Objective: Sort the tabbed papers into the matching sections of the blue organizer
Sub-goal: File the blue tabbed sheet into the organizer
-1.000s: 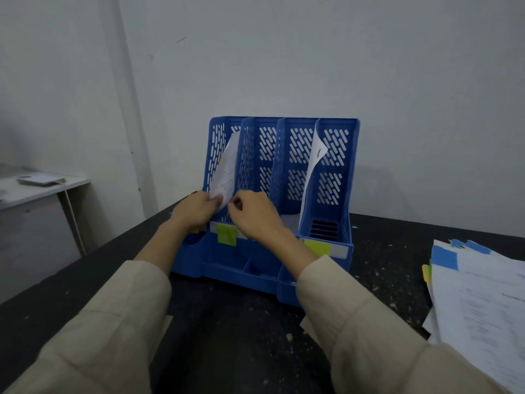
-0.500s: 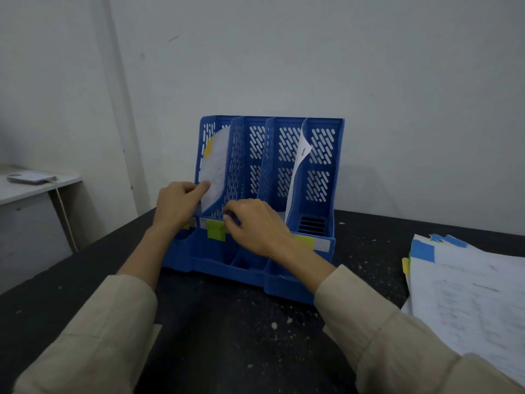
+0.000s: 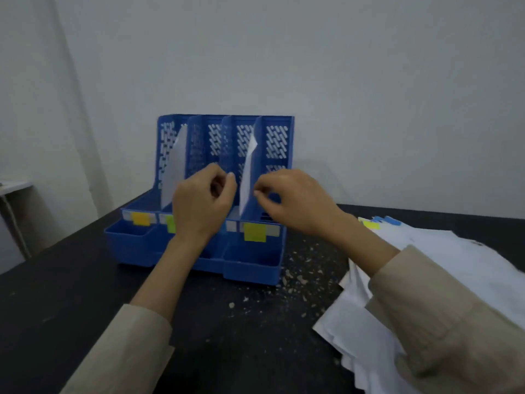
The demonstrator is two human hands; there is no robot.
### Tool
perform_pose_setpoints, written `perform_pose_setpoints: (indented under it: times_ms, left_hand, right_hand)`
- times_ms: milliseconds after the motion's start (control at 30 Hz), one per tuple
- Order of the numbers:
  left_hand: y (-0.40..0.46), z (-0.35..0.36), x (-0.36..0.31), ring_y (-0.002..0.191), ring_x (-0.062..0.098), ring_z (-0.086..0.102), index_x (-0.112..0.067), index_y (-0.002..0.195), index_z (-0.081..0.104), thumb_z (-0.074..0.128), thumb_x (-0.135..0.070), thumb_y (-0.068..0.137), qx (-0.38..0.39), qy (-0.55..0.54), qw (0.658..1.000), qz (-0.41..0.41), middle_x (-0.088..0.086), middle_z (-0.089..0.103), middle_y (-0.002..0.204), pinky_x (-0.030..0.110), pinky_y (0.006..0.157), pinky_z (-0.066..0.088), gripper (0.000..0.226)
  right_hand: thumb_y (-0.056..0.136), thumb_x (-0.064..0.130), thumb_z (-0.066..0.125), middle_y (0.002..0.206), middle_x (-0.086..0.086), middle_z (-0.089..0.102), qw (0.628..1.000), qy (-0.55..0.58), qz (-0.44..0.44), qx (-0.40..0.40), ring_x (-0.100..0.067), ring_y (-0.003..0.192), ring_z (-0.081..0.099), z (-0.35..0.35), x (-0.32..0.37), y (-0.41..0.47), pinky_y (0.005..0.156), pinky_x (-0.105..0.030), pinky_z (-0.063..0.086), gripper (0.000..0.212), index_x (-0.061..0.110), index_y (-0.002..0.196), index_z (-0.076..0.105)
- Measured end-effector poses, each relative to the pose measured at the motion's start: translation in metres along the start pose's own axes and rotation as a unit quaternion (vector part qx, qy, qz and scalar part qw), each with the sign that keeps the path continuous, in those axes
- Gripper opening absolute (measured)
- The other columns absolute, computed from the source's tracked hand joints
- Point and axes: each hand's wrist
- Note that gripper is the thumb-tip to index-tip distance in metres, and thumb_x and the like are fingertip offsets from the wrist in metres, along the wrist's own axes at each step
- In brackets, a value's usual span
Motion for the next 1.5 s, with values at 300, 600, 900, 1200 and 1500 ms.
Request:
perform_pose_setpoints:
  times_ms: [300,600,900,1200,1500]
  left_hand:
    - [-0.038,0.085,-0.116,0.066,0.010,0.054,-0.021,0.076,0.061,0.055,-0.038,0.087,0.304,-0.096,0.946,0.051,-0.013,0.053,0.064,0.029,0.058,0.044,0.021]
    - [-0.088,0.144,-0.129,0.123,0.011,0.039,-0.034,0.122,0.056,0.056,-0.050,0.086,0.585,-0.097,0.805,0.010,-0.008,0.045,0.133,0.041,0.105,0.035,0.039]
    - [-0.111,0.153,-0.121,0.135,0.014,0.031,-0.035,0.135,0.047,0.053,-0.050,0.089,0.570,-0.153,0.807,-0.001,-0.004,0.033,0.147,0.030,0.112,0.025,0.048]
    - [-0.111,0.152,-0.119,0.136,0.017,0.029,-0.035,0.136,0.045,0.050,-0.054,0.089,0.575,-0.145,0.805,-0.013,-0.005,0.029,0.150,0.039,0.113,0.027,0.051]
    - [-0.086,0.145,-0.118,0.141,0.014,0.018,-0.034,0.147,0.020,0.059,-0.041,0.089,0.488,-0.247,0.828,-0.122,-0.003,0.011,0.156,0.028,0.109,0.018,0.070]
  right_hand:
    - [0.088,0.023,0.060,0.086,-0.007,0.072,0.886,0.071,0.441,0.124,-0.018,0.075,0.066,-0.075,-0.098,-0.117,0.059,-0.021,0.048,0.019,0.007,0.095,0.068]
    - [0.078,0.040,0.072,0.117,-0.010,0.056,0.728,-0.084,0.662,0.157,-0.027,0.103,0.053,-0.065,-0.156,-0.217,0.079,-0.033,0.044,0.038,0.011,0.081,0.047]
    - [0.074,0.029,0.080,0.094,-0.012,0.066,0.727,-0.017,0.686,-0.008,-0.026,0.087,0.062,-0.060,-0.159,-0.242,0.071,-0.030,0.047,0.037,-0.002,0.088,0.064]
    - [0.085,0.002,0.062,0.099,-0.015,0.065,0.744,-0.037,0.650,-0.152,-0.022,0.083,0.057,-0.054,-0.159,-0.241,0.073,-0.028,0.043,0.011,-0.003,0.095,0.065]
    - [0.094,0.010,0.044,0.082,0.004,0.049,0.749,0.086,0.570,-0.325,-0.012,0.074,0.046,-0.052,-0.154,-0.223,0.056,-0.016,0.034,0.007,0.009,0.099,0.049]
Point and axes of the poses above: each hand's wrist, its own y-axis towards the middle knuckle, its own z-axis out of the palm, x = y × z
